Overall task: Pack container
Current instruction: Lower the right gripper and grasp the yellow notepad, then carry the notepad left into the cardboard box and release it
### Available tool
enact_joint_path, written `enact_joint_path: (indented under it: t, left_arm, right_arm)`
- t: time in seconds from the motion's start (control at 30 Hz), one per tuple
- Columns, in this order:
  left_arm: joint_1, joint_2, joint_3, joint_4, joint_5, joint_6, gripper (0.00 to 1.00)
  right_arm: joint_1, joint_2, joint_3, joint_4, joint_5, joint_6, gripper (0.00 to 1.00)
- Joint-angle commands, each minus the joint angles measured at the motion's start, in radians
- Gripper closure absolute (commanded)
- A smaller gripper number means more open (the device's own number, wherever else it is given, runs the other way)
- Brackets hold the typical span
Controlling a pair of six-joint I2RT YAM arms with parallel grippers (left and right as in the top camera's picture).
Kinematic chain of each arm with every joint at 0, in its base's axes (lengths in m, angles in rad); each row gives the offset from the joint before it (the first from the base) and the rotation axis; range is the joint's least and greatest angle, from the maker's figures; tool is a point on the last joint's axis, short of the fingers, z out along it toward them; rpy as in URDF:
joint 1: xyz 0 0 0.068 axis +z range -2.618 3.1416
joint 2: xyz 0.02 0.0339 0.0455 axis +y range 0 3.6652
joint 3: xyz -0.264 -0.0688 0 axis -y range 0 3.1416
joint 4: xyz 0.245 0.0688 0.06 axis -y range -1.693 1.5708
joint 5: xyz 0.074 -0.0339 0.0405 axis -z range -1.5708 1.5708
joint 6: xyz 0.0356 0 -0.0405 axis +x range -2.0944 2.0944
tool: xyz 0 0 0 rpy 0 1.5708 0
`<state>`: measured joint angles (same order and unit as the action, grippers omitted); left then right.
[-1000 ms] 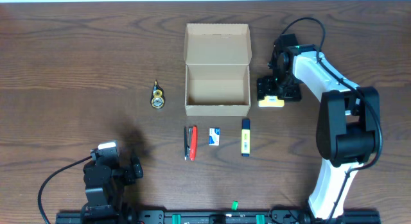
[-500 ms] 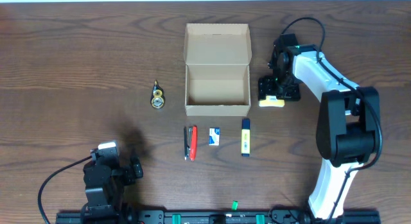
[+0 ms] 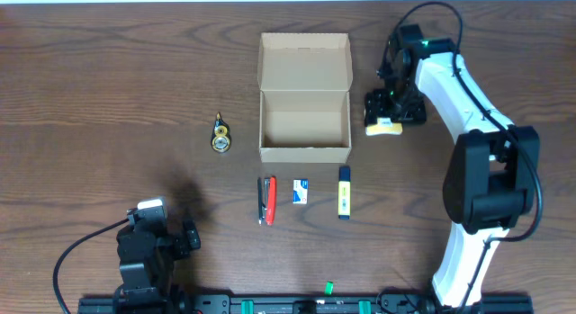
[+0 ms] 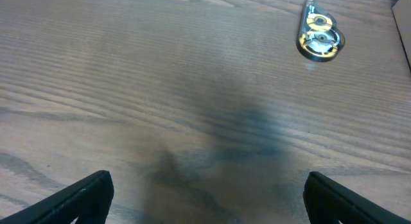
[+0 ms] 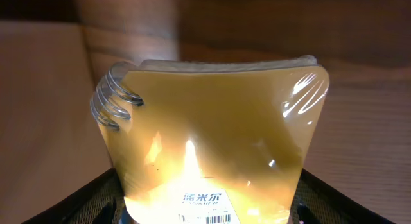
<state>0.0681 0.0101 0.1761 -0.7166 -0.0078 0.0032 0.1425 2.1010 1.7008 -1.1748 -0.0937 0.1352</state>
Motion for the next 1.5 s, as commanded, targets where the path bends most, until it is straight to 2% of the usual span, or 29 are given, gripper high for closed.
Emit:
enact_joint_path:
  t: [0.0,0.4,0.6,0.97,1.2,1.47]
  left_arm:
    - [-0.003,-0.006,-0.016,-0.008,-0.011,-0.003,0.04]
    - [-0.003,-0.006,-0.016,-0.008,-0.011,-0.003,0.05]
    - [-0.003,-0.006,-0.016,-0.008,-0.011,-0.003,0.04]
    - [-0.003,-0.006,-0.016,-0.008,-0.011,-0.003,0.05]
    - [-0.003,-0.006,-0.016,-0.008,-0.011,-0.003,0.04]
    - [-0.003,-0.006,-0.016,-0.008,-0.011,-0.003,0.05]
  right_arm:
    - [0.003,-0.016,0.080,-0.045,0.015,-0.021,0.28]
    - [0.011,-0.021,0.290,-0.207,0.014,-0.040,0.31]
    - [0.101,-0.059,0.372,-0.248,0.010,-0.048,0.31]
    - [0.339,-0.080,0.373,-0.181,0.025,-0.047,0.31]
    - [0.345,-0.039,0.369,-0.174,0.045,-0.047,0.32]
    - [0.349,0.029,0.286,-0.112,0.037,-0.047,0.32]
